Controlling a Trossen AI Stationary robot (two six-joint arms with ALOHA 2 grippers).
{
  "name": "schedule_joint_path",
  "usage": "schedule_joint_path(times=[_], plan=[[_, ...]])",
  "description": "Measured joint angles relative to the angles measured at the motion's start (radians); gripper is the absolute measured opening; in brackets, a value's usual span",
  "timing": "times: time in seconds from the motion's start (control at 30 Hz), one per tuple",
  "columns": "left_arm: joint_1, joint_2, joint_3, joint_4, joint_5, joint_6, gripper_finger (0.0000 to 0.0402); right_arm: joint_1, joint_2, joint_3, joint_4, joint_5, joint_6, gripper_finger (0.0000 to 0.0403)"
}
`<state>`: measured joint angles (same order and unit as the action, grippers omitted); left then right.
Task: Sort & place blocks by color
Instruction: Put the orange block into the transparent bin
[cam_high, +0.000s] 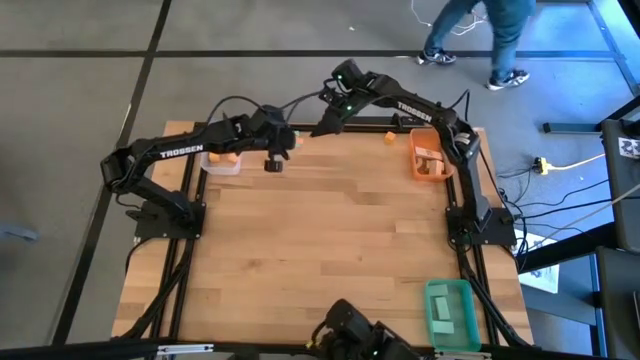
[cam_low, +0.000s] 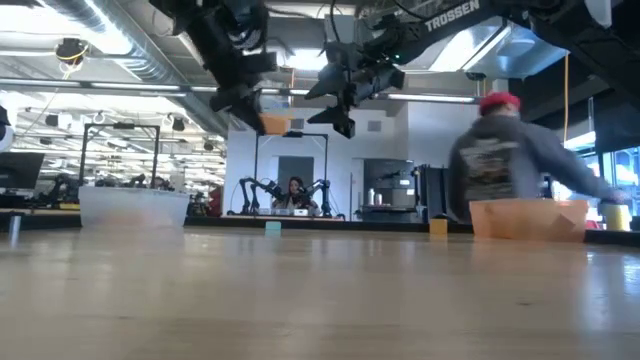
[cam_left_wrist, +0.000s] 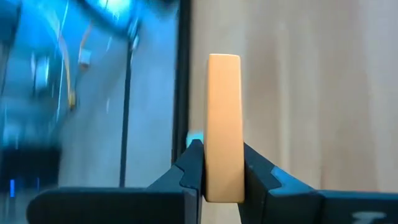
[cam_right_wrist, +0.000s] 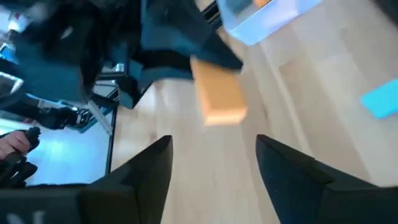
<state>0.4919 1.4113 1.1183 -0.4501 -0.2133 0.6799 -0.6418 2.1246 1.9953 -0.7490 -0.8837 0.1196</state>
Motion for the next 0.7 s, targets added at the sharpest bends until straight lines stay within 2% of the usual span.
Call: schedule_joint_path(times=[0.23,0.53,0.7], plan=[[0.094,-0.055,0.0,-0.176,-0.173,-0.309,0.0047,-0.053,0.0,0.0,-0.001,0.023,-0.049,0.0228],[0.204,-0.143,0.0,-0.51,-0.216,-0.823,0.0047,-0.085,0.0,0.0,0.006,0.116,-0.106,0.0228],[0.249,-0.133,0.0,-0.636,-0.22,-0.998,0.0047,-0.088,0.0,0.0,0.041,0.115,-0.129,0.0228]])
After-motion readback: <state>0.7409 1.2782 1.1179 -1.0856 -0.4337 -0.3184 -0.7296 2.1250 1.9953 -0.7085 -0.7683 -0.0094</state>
